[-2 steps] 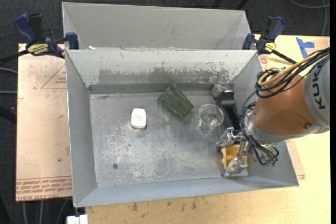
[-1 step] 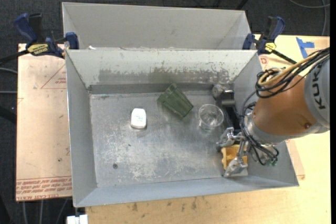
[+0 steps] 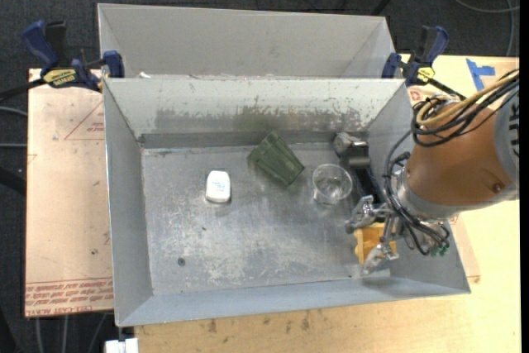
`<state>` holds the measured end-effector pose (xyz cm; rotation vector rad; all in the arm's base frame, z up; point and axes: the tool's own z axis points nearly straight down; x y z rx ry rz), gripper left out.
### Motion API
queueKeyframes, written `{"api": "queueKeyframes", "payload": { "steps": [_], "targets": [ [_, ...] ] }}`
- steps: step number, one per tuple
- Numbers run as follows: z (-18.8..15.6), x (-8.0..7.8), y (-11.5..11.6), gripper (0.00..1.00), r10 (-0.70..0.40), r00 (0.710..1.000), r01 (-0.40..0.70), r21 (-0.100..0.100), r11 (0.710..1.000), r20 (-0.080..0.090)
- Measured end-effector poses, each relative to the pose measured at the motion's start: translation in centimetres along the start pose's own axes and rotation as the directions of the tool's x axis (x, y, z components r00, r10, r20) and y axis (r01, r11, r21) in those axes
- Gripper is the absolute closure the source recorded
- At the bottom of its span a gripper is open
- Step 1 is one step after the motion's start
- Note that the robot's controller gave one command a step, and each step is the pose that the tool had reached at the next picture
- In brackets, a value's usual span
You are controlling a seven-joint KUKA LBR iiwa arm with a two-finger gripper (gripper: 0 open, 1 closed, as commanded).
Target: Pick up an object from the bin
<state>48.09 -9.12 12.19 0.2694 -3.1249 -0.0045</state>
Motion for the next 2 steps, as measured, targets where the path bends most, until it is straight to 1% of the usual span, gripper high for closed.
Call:
{"api": "queueKeyframes", "payload": {
  "steps": [1,2],
  "targets": [
    [-7.3,-1.5,1.2,1.00,-0.001,1.000,0.001,0.003,1.000,0.006],
    [-11.5,-0.2,-0.5,1.00,0.006,1.000,-0.006,0.001,1.000,0.001]
  ]
}}
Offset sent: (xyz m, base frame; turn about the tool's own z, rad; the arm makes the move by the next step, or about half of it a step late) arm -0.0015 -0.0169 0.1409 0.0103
